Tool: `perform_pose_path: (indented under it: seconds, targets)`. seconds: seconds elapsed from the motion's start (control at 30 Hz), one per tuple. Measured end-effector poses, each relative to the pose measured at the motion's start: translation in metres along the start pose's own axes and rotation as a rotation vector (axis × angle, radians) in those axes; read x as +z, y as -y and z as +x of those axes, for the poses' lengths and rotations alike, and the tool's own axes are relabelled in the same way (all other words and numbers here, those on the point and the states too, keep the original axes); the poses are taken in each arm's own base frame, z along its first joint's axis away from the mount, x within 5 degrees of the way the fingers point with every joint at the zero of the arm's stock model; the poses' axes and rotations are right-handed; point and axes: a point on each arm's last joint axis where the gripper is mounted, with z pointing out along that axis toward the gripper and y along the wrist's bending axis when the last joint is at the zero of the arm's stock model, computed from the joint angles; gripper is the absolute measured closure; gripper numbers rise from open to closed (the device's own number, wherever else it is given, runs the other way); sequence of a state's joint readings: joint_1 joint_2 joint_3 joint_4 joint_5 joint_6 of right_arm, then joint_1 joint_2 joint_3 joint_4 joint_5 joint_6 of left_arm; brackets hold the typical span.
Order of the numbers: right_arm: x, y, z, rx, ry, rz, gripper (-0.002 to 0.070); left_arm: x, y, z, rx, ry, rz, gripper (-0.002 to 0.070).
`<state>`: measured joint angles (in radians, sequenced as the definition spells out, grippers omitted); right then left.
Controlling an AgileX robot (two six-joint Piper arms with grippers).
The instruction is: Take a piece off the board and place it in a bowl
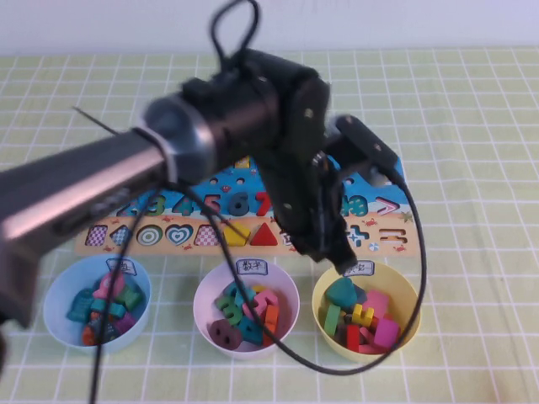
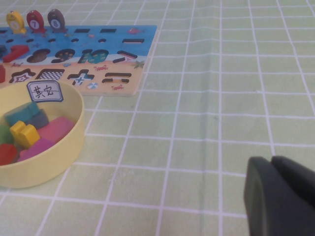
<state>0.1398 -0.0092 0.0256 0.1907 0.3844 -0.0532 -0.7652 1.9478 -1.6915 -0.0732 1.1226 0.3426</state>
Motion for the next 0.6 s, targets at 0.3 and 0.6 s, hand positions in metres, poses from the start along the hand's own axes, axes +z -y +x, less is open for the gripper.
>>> perform_pose_path:
  seconds: [0.3, 0.6]
  targets:
    - [0.000, 0.000, 0.000, 0.000, 0.000, 0.000, 0.0694, -0.042, 0.006, 0.059, -0.077, 0.159, -0.077, 0.0674]
    - [0.000, 0.000, 0.000, 0.000, 0.002, 0.000, 0.0694, -0.069, 0.039, 0.142, -0.167, 0.413, -0.128, 0.0676]
